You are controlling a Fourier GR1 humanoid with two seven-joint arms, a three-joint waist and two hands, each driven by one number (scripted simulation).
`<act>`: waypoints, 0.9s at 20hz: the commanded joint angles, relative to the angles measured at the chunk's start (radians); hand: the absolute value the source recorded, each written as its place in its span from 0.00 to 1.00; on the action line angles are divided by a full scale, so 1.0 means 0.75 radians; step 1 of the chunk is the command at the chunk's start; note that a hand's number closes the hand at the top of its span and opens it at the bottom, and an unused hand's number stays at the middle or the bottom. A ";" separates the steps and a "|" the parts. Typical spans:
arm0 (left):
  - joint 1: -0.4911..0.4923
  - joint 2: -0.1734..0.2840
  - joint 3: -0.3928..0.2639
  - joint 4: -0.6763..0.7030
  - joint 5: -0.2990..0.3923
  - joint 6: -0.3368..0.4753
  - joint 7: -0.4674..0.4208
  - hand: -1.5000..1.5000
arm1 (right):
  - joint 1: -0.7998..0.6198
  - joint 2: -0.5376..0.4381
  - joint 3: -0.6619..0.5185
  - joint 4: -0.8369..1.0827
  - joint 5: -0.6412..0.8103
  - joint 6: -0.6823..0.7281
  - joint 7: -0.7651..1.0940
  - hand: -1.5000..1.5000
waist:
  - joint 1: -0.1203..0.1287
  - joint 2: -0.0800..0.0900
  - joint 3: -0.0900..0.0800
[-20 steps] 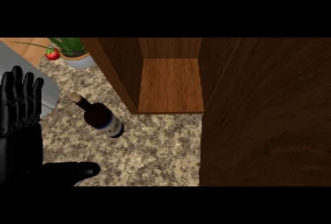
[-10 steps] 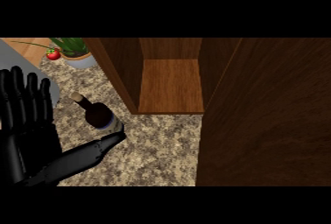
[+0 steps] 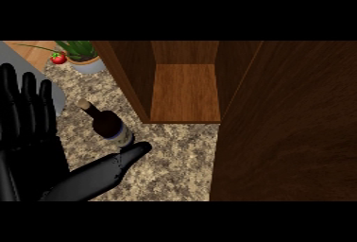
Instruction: Pick up the wine, place it into the cabinet and close the cabinet
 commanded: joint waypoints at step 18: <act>-0.083 0.020 0.095 0.097 -0.049 0.049 0.136 0.00 | -0.399 -0.055 -0.093 -0.185 -0.006 -0.160 0.509 0.00 | -0.003 0.002 -0.001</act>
